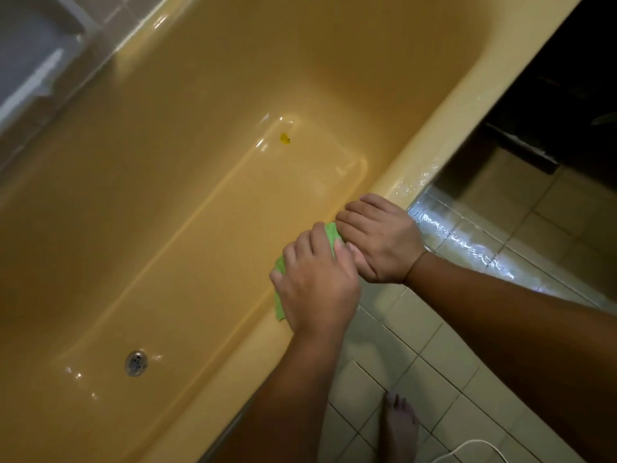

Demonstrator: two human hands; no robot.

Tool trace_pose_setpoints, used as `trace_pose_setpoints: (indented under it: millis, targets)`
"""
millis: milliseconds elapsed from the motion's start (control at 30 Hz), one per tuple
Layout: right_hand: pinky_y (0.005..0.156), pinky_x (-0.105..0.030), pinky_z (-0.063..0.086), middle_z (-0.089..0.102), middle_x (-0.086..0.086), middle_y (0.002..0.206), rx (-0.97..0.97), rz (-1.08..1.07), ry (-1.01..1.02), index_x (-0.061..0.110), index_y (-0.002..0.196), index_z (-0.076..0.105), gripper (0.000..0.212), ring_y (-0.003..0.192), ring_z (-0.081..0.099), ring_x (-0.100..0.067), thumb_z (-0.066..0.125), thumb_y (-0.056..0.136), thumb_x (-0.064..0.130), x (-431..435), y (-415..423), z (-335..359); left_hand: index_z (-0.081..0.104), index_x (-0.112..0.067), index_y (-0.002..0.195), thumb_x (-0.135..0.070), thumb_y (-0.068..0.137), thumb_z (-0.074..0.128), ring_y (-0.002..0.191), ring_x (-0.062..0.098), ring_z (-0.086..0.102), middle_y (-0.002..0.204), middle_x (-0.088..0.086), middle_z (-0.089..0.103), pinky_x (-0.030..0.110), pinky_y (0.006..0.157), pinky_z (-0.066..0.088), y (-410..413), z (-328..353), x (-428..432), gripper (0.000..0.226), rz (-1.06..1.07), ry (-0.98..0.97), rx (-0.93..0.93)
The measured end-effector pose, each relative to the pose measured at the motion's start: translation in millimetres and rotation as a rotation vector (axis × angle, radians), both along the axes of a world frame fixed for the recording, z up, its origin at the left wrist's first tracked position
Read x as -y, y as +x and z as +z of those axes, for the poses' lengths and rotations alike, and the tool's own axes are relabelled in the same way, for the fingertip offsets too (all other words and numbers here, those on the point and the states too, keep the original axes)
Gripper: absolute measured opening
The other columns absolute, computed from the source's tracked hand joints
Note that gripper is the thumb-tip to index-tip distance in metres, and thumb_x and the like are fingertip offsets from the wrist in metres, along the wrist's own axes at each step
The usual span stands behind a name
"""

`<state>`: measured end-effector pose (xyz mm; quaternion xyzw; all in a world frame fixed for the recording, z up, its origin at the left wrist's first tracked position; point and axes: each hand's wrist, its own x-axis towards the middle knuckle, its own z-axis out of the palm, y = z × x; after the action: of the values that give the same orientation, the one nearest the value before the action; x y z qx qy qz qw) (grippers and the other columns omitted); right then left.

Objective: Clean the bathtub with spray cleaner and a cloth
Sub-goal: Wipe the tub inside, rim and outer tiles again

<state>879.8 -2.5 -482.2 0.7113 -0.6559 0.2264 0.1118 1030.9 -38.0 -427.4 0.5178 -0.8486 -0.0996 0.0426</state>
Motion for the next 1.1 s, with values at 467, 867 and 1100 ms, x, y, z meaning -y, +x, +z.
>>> trace_pose_setpoints:
  millis: [467,867,1100]
  targets:
    - [0.11,-0.048,0.045,0.072,-0.01,0.112,-0.018,-0.012,-0.006,0.009,0.114,0.073,0.049,0.107,0.067,-0.033,0.033,0.1,0.033,3.4,-88.0,-5.2,0.054,-0.022,0.134,-0.043,0.1,0.039,0.113,0.024,0.058,0.125,-0.001,0.065,0.046,0.079,0.045,-76.7,1.0,2.7,0.043,0.044,0.042,-0.045]
    - [0.111,-0.05,0.044,0.072,-0.011,0.113,-0.03,-0.05,-0.018,0.009,0.117,0.074,0.05,0.108,0.067,-0.034,0.034,0.097,0.031,5.4,-149.7,-7.0,0.053,-0.022,0.138,-0.041,0.101,0.044,0.12,0.023,0.055,0.132,-0.001,0.062,0.045,0.083,0.043,-114.0,-2.0,-5.6,0.042,0.05,-0.005,-0.033]
    - [0.115,-0.05,0.04,0.072,-0.014,0.113,-0.053,-0.107,0.06,0.007,0.119,0.072,0.058,0.11,0.066,-0.035,0.025,0.102,0.034,6.8,-210.2,0.0,0.05,-0.023,0.138,-0.044,0.102,0.041,0.119,0.022,0.054,0.133,-0.002,0.061,0.045,0.081,0.044,-197.3,-0.6,3.3,0.043,-0.024,-0.004,-0.057]
